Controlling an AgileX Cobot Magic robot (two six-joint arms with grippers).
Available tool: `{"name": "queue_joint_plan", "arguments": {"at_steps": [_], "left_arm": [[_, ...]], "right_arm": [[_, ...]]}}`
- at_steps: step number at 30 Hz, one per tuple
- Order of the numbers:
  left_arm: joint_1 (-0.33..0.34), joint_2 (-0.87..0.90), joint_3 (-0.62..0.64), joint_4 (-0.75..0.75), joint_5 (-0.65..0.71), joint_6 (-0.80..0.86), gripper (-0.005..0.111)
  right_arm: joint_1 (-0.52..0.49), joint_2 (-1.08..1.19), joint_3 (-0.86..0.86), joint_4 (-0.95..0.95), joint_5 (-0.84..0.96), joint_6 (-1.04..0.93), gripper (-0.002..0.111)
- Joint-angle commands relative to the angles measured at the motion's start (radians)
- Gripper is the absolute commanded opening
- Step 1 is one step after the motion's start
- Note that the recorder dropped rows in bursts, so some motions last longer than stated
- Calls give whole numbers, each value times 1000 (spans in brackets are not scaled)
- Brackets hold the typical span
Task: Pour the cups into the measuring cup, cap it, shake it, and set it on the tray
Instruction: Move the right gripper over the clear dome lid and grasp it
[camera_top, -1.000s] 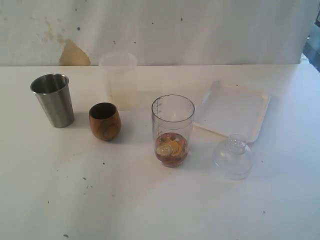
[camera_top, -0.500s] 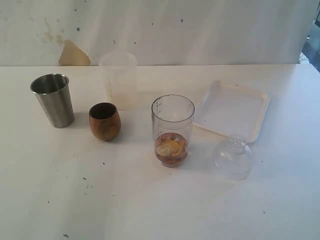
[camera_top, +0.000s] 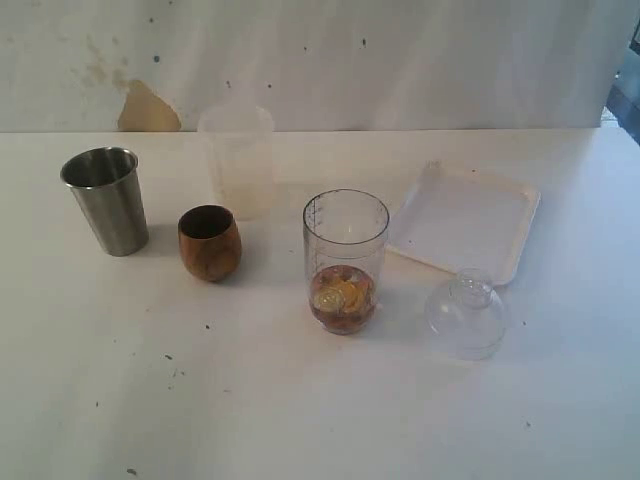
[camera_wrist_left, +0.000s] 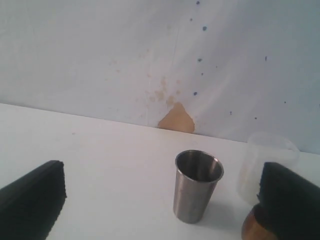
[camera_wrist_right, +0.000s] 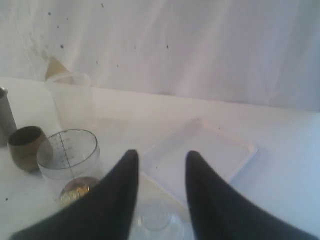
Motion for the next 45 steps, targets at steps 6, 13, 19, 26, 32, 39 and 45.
{"name": "queue_joint_plan", "arguments": {"at_steps": [6, 13, 19, 26, 32, 39, 45], "left_arm": [[-51, -57, 95, 4, 21, -1, 105], [-73, -81, 105, 16, 30, 5, 105], [-73, -80, 105, 16, 32, 5, 105], [-73, -80, 105, 16, 32, 5, 105], [-73, -80, 105, 14, 34, 1, 105], [-73, -104, 105, -36, 33, -1, 105], [-73, -202, 105, -36, 42, 8, 105]], "right_arm": [[1, 373, -109, -1, 77, 55, 71], [1, 633, -219, -1, 215, 55, 71], [1, 816, -273, -1, 213, 55, 81], [1, 944, -301, 6, 115, 52, 82], [1, 1017, -309, 6, 34, 52, 82], [1, 1086, -329, 6, 22, 52, 81], [1, 1112, -329, 6, 1, 52, 78]]}}
